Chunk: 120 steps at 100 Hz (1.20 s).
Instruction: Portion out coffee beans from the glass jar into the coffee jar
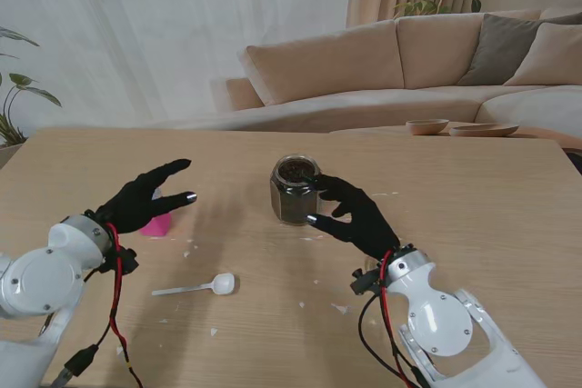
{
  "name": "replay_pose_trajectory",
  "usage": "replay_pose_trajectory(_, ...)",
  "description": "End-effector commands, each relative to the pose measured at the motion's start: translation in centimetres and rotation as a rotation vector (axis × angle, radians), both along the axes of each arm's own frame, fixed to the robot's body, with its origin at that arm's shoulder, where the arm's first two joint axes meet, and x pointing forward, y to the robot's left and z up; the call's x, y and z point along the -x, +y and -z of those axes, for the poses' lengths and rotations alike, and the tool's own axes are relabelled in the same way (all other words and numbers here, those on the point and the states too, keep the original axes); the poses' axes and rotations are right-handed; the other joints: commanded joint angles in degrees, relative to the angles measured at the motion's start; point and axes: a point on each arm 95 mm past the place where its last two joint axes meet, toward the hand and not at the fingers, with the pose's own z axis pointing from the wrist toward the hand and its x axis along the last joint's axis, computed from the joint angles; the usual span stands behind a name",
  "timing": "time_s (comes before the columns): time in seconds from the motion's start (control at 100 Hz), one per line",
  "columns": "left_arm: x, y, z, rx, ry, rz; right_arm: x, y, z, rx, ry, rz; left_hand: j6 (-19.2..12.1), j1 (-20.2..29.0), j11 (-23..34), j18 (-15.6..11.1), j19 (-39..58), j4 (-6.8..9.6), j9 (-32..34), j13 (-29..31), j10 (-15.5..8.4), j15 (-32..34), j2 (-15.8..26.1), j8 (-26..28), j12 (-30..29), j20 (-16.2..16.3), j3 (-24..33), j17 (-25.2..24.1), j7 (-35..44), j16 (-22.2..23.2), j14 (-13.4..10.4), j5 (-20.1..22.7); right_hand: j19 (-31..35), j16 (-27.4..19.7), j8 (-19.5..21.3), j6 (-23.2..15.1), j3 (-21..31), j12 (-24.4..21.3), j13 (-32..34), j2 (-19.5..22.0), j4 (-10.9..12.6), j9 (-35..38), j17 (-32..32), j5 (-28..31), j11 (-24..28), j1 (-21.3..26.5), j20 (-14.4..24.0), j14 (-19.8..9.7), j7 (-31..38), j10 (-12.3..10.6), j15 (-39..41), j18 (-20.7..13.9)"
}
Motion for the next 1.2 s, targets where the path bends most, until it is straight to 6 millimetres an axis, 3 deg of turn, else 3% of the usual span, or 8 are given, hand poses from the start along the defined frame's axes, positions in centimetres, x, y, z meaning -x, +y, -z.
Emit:
replay_pose_trajectory(0.0, 1.3, -1.1, 1.9, 0.031, 0.043, 0.026, 0.6, -0.7, -0.2, 0.034, 0.009, -0.003, -0.4, 1.4, -1.3, -1.0, -1.4, 1.51, 0.4, -1.5, -0.2, -0.9, 1.6, -0.5, -0.4, -1.2, -1.1, -1.1, 0.2, -1.2, -0.3, 1.4, -1.6, 0.0, 0.7, -3.0, 2.1, 0.0, 0.7, 1.1, 1.3, 1.3, -0.8, 1.3, -0.9, 0.4, -1.1, -3.2, 0.9, -2.0, -1.2, -1.3)
replay_pose_trajectory(0.28, 4.3, -1.9, 5.7, 0.198, 0.090, 0.031, 1.5, -5.0, -1.5, 0.340, -0.005, 0.078, -0.3, 2.2, -0.8, -1.5, -2.6, 1.46, 1.9, -2.4, 0.4, -1.3, 1.8, -1.4, -0.5, -2.6, -1.0, -2.2, 0.1, -2.0, -0.4, 1.9, -1.9, -0.3, 1.0, -3.7, 2.7, -0.2, 1.9, 1.2, 1.5, 2.4, 0.3, 1.5, -1.3, -0.3, -1.6, -3.4, 1.5, -2.5, -1.5, -1.2)
replay_pose_trajectory(0.38, 5.2, -2.1, 6.8, 0.233, 0.067, 0.005, 1.6, -6.2, -1.2, 0.441, 0.006, 0.081, -0.4, 2.7, -0.5, -1.6, -2.5, 1.50, -0.5, -2.7, -0.7, -1.0, 1.8, -1.8, -0.2, -2.8, -0.9, -2.4, 0.0, -1.7, -0.7, 0.4, -1.4, -0.3, 1.2, -4.0, 2.7, -0.1, 2.3, 1.3, 1.4, 2.6, 0.9, 1.6, -1.1, -0.7, -1.6, -3.5, 1.9, -2.7, -1.2, -1.2)
replay_pose_trajectory(0.56, 6.4, -3.1, 8.4, 0.338, 0.081, -0.028, 1.3, -7.7, 0.0, 0.583, 0.039, 0.083, -0.2, 5.1, 1.1, -1.5, -3.0, 1.61, -1.7, -3.3, -0.6, -0.7, 1.9, -1.9, 0.9, -3.8, -0.3, -2.3, 0.9, -0.9, -0.8, -0.2, -0.7, -0.3, 1.9, -4.6, 3.0, 0.2, 2.7, 1.5, 1.6, 2.7, 1.4, 1.8, -0.7, -1.1, -1.8, -3.7, 2.8, -3.1, -0.8, -1.4)
replay_pose_trajectory(0.96, 7.6, -3.4, 10.5, 0.358, 0.140, 0.069, 2.3, -10.0, 3.2, 0.827, 0.108, 0.084, -1.0, 5.8, 2.3, -1.7, -3.2, 1.68, -2.4, -3.7, -1.1, -0.9, 2.2, -2.1, 1.0, -4.9, -0.5, -2.2, 2.3, -0.6, -1.4, -0.5, 2.5, 0.4, 4.0, -6.2, 3.6, 0.9, 4.0, 1.5, 1.8, 3.3, 3.5, 2.5, 0.8, -2.0, -1.7, -3.5, 4.9, -3.5, 1.0, -1.6)
replay_pose_trajectory(1.19, 8.3, -3.5, 11.4, 0.393, 0.157, 0.083, 2.3, -10.7, 5.3, 0.924, 0.129, 0.118, -1.1, 6.2, 2.5, -1.7, -3.3, 1.70, -2.1, -3.7, -0.9, -0.9, 2.1, -2.2, 1.0, -5.4, -0.4, -2.2, 2.8, -0.5, -1.4, 0.1, 8.0, 1.3, 6.0, -11.3, 2.7, 1.4, 3.4, 1.6, 1.8, 1.1, 5.1, -0.8, 0.9, -3.4, 0.5, -1.1, 4.5, -5.7, 2.6, -1.7)
